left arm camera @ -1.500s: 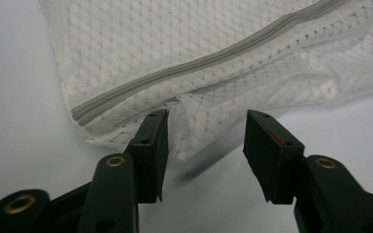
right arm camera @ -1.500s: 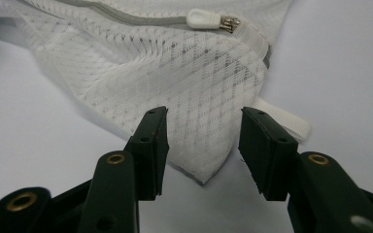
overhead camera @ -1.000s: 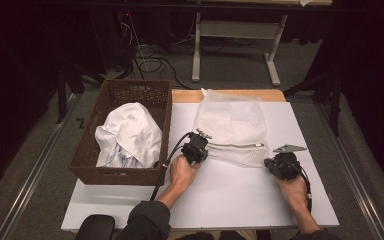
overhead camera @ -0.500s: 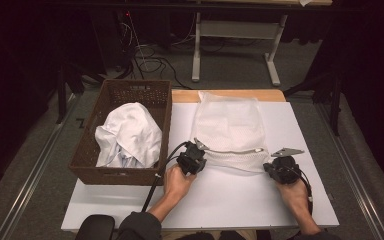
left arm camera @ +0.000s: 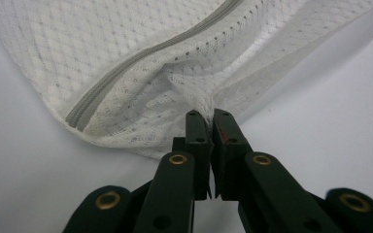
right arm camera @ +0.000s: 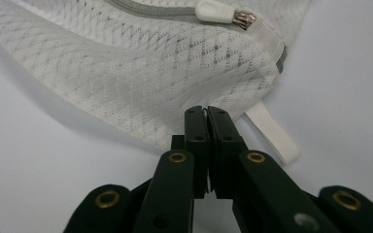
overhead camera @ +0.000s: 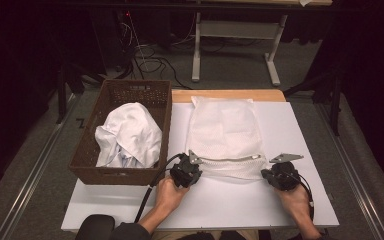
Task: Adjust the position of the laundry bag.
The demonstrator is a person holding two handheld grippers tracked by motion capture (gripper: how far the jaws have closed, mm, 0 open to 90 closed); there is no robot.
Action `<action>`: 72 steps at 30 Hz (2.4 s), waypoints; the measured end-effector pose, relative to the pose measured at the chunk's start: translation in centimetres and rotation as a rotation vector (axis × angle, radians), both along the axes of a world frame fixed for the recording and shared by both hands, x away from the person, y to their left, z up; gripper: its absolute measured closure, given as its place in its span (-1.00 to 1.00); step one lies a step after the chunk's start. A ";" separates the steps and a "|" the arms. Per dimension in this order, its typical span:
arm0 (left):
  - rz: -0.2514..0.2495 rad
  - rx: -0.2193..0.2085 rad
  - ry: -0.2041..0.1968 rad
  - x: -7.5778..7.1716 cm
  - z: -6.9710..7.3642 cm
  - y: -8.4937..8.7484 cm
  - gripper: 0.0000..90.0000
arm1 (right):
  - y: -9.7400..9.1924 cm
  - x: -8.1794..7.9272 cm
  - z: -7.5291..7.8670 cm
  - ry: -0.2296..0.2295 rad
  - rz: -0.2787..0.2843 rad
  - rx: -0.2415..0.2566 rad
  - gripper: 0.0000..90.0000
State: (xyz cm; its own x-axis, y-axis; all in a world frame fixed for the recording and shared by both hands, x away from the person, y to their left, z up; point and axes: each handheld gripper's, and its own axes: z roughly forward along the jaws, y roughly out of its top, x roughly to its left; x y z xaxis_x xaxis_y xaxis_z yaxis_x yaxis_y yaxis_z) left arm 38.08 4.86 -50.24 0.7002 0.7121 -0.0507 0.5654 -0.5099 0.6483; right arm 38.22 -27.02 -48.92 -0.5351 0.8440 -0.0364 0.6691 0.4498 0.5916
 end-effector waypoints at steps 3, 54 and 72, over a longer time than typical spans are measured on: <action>-0.004 -0.002 -0.001 -0.3 -0.1 0.1 0.91 | 0.0 -0.2 0.0 0.005 0.004 0.008 0.97; 0.003 -0.070 0.035 -3.5 0.4 2.0 0.11 | 1.4 -1.4 1.8 -0.109 0.022 0.076 0.48; -0.068 -0.096 0.042 -3.7 1.6 0.9 0.09 | 1.1 0.4 0.7 -0.055 0.006 0.069 0.90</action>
